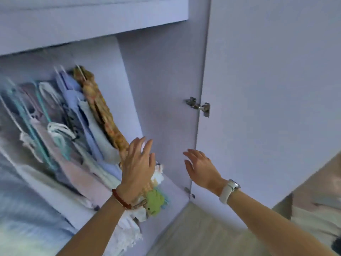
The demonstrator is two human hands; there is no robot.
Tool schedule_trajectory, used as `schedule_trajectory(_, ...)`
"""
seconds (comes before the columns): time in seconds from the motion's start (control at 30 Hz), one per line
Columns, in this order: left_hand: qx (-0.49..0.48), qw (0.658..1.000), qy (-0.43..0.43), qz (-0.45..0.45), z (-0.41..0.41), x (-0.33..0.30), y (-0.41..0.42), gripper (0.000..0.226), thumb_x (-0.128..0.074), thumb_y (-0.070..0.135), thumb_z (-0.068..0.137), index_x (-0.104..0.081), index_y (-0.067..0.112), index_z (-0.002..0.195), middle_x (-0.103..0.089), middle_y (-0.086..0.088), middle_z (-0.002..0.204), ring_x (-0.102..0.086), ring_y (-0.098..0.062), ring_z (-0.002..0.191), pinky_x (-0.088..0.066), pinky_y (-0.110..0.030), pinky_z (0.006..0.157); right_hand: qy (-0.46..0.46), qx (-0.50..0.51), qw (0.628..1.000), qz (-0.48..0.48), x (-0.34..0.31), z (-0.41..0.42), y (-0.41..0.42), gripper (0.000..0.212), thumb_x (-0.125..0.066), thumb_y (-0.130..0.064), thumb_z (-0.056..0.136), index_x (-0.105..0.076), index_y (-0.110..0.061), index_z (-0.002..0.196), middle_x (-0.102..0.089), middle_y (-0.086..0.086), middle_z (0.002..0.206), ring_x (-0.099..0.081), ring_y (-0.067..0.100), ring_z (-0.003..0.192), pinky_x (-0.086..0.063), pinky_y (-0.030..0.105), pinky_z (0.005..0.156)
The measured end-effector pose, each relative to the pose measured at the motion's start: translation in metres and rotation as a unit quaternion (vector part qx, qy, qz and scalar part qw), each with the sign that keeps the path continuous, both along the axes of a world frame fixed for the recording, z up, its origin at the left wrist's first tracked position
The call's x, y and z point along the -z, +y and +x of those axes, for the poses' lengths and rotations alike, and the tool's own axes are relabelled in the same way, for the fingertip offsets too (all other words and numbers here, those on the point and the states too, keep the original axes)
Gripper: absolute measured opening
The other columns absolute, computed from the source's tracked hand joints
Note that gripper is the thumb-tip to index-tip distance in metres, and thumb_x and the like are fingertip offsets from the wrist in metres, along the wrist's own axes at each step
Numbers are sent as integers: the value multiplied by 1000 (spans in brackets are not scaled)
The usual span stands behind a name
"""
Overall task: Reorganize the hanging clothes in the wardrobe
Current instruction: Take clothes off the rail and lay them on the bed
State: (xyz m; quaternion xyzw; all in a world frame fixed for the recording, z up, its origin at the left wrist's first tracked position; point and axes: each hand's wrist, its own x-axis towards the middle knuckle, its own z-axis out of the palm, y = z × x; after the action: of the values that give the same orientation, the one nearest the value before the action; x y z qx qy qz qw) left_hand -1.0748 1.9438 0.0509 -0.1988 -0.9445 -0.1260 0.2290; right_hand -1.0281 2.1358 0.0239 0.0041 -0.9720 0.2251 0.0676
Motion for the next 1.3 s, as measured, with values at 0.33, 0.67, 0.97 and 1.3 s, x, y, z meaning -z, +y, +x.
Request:
schedule_trajectory(0.33,-182,983,35,-12,-73,-70,-97,42,-40,26,95,-48,9,132,-44,-11,140,-32,-28,135,-26,-45,103,82,-173,968,-160,-90,-171,-135,30,-41,-20,96,-58,-5,115,-58,18,115,-55,34,104,-44,38,90)
schedule_trajectory(0.67,-210,972,-30,107,-109,-49,-99,56,-26,32,90,-33,11,142,-26,-9,151,-23,-29,138,-22,-46,112,80,-209,964,-143,-104,-238,-160,32,-37,-15,94,-44,-2,122,-53,19,114,-54,38,96,-47,38,79)
schedule_trajectory(0.97,-220,970,-46,90,-124,-37,-100,48,-45,24,95,-37,11,140,-31,-9,149,-29,-35,134,-30,-52,105,121,-102,971,-178,-117,-263,-140,30,-30,-17,98,-34,-13,68,-41,1,61,-42,22,56,-29,27,54)
schedule_trajectory(1.3,-185,979,39,71,-112,-49,-52,46,-57,17,87,-48,5,131,-42,-21,140,-34,-39,132,-23,-62,102,139,-98,971,-171,-64,-176,-45,33,-45,-24,95,-39,-16,64,-43,0,52,-47,27,50,-33,34,51)
